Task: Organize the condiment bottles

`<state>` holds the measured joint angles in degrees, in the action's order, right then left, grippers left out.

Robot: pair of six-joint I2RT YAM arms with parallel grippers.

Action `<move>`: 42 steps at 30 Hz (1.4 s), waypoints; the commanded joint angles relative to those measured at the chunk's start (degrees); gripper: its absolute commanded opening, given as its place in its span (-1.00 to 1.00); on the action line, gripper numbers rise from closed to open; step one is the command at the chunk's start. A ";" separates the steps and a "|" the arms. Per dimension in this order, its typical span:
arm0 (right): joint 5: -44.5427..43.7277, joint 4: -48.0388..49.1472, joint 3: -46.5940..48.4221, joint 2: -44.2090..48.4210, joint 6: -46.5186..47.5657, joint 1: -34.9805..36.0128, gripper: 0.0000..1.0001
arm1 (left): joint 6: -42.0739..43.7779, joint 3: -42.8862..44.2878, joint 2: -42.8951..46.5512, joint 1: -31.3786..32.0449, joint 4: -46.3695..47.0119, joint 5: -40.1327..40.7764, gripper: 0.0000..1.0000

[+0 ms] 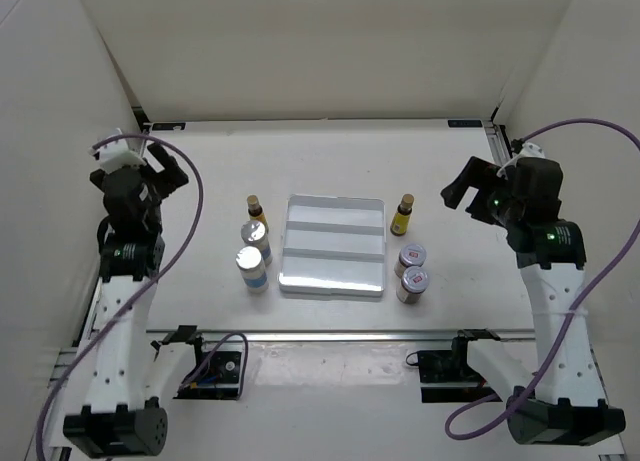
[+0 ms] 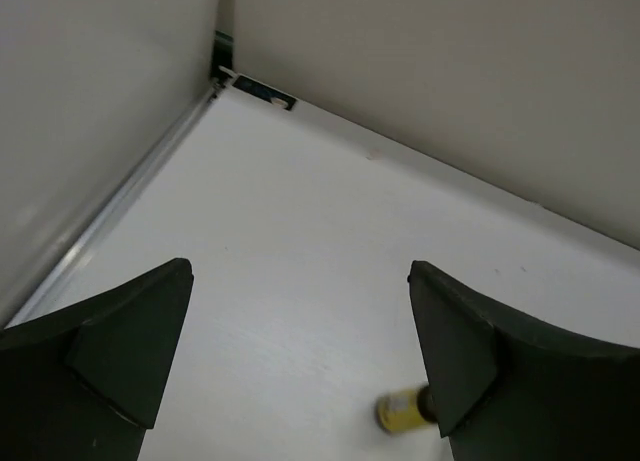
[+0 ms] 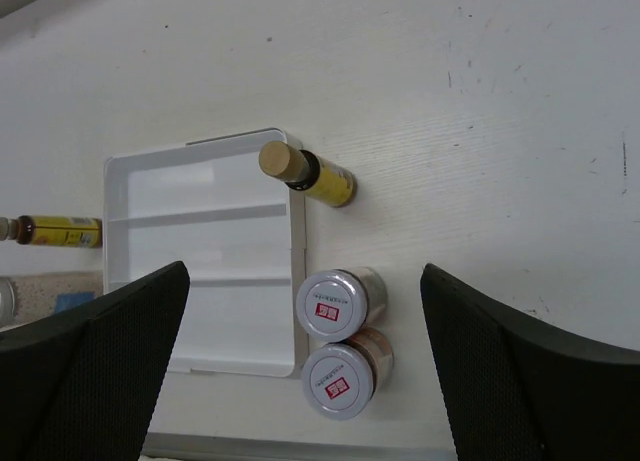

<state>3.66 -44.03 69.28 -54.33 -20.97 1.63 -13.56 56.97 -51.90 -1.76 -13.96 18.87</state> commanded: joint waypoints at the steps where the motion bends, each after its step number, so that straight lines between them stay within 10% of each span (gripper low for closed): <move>1: 0.14 -4.74 2.88 3.96 -0.03 0.13 0.99 | -6.38 3.24 10.30 0.00 -24.71 -12.08 1.00; 4: 3.17 -6.94 0.43 5.98 -1.35 0.13 0.99 | -0.27 -0.36 19.87 0.00 -25.24 -31.51 1.00; 10: 17.61 -13.19 -8.26 9.85 -0.74 0.13 0.99 | -8.76 -2.21 28.51 4.65 -34.55 -25.10 1.00; 15: 7.68 -14.06 -13.63 13.19 -7.13 5.83 0.99 | -7.80 -3.18 27.21 5.45 -35.18 -32.06 1.00; 19: 2.78 -12.04 -17.76 13.29 -11.28 12.33 0.99 | -11.83 -5.46 25.62 6.59 -36.14 -22.66 1.00; 29: -35.97 -22.13 -14.53 -5.25 -32.18 45.38 0.99 | -12.37 -5.47 25.09 7.82 -36.67 -22.74 1.00; 42: -28.20 -10.21 -16.35 -11.95 -25.10 37.42 0.96 | -12.89 -5.99 24.48 8.35 -36.67 -22.74 1.00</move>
<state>-28.10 -59.92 55.42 -68.20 -49.50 43.38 -26.02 51.31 -26.96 6.35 -50.19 -4.82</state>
